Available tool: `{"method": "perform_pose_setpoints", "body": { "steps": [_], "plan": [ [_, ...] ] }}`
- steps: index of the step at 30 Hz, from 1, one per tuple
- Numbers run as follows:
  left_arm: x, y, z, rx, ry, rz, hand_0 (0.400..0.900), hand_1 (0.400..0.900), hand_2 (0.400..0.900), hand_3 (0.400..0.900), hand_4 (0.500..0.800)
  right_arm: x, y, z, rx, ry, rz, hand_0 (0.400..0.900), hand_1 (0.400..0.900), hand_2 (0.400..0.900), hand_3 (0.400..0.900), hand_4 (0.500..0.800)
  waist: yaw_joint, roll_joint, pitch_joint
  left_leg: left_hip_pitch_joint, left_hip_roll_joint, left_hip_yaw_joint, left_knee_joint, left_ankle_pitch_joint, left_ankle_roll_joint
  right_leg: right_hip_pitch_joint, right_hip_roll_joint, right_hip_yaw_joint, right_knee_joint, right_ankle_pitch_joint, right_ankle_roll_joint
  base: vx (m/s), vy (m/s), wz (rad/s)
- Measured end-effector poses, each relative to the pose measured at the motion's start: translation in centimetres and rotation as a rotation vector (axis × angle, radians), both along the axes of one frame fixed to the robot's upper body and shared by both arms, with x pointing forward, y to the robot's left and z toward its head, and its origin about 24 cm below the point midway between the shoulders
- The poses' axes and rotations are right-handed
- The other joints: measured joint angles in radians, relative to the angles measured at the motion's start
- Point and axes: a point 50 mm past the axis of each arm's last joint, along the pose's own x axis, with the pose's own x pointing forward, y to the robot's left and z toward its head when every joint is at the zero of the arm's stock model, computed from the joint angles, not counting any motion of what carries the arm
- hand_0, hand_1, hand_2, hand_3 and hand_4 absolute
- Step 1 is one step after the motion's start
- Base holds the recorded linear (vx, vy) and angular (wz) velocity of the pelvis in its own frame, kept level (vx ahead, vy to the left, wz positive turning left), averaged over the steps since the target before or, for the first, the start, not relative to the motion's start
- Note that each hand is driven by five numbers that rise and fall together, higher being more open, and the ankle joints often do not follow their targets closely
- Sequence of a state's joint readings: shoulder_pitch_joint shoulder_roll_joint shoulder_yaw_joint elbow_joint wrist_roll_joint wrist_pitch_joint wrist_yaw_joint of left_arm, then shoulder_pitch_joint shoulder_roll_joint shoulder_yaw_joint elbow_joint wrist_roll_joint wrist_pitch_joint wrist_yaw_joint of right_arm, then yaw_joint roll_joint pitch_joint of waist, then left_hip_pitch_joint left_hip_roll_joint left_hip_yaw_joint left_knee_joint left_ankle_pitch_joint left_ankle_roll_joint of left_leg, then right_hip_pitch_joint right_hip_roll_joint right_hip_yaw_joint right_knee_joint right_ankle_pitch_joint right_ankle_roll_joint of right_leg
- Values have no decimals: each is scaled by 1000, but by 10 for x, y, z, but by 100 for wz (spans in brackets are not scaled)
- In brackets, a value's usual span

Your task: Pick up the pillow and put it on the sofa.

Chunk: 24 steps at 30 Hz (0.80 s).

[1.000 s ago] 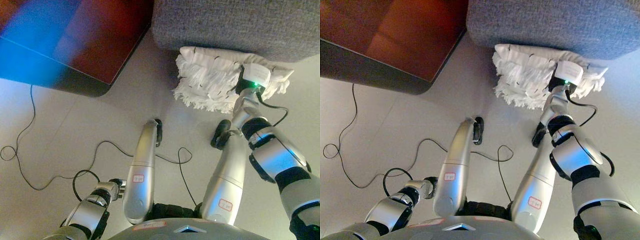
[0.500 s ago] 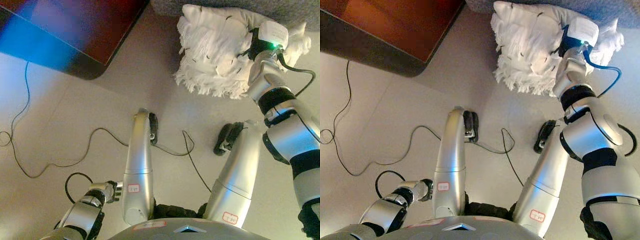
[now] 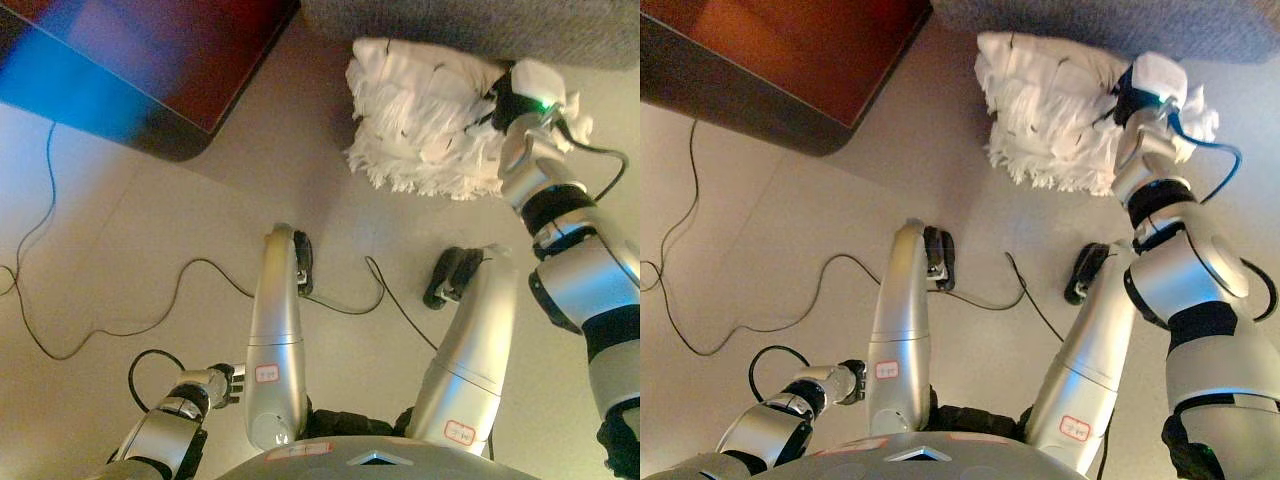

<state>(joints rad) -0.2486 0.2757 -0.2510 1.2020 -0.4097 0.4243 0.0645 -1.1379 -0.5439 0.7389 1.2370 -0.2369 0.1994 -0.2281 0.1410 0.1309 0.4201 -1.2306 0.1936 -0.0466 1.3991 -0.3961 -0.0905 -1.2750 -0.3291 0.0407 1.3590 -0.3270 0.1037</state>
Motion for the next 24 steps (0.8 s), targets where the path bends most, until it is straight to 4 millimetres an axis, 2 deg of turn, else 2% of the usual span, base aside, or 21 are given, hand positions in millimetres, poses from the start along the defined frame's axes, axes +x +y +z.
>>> {"method": "perform_pose_setpoints", "body": {
  "steps": [2,7,11,12,16,18,20,24],
  "plan": [
    [-6,0,-2,-2,11,2,900,900,900,900,800,-5,3,-21,11,47,19,400,400,400,400,500,-1,-7,-17,70,0,16,-70,13,-5,70,-6,-18,-77,32,3,92,-1,-9],
    [-9,-1,-4,-15,18,-14,900,900,900,900,800,-22,-1,-65,60,133,38,400,400,400,400,500,6,-19,-15,349,-10,69,-348,63,-13,351,-37,-104,-337,83,20,157,-58,3],
    [-9,1,-3,13,24,-51,900,900,900,900,800,-39,-4,-94,102,196,58,400,400,400,400,500,5,-49,-8,635,-29,95,-620,137,-25,634,-50,-186,-556,118,21,200,-112,5],
    [-14,4,-4,20,38,-57,900,900,900,900,800,-43,-1,-101,108,209,79,400,400,400,400,500,9,-70,-27,695,-31,106,-691,159,-29,685,-50,-205,-610,129,21,211,-115,-4],
    [-20,7,-5,30,71,-69,900,900,900,900,800,-46,7,-100,103,217,158,400,400,400,400,500,-1,-108,-55,912,-25,117,-922,236,-46,887,-14,-268,-797,176,16,194,-108,-6],
    [-23,7,-6,29,83,-65,900,900,900,900,800,-46,8,-97,90,221,190,400,400,400,400,500,-2,-124,-89,985,-21,125,-1019,264,-50,949,7,-279,-873,197,16,178,-67,-10],
    [-26,8,-7,37,101,-74,900,900,900,900,800,-48,7,-89,48,218,236,400,400,400,400,500,-4,-125,-103,1066,-18,129,-1113,298,-55,1034,32,-301,-974,235,19,136,-17,-11],
    [-54,14,-13,35,177,-23,900,900,900,900,800,-52,6,-76,-6,227,303,400,400,400,400,500,-4,-127,-177,1179,-16,163,-1249,332,-55,1156,69,-312,-1155,307,36,117,5,-9]
  ]
}}
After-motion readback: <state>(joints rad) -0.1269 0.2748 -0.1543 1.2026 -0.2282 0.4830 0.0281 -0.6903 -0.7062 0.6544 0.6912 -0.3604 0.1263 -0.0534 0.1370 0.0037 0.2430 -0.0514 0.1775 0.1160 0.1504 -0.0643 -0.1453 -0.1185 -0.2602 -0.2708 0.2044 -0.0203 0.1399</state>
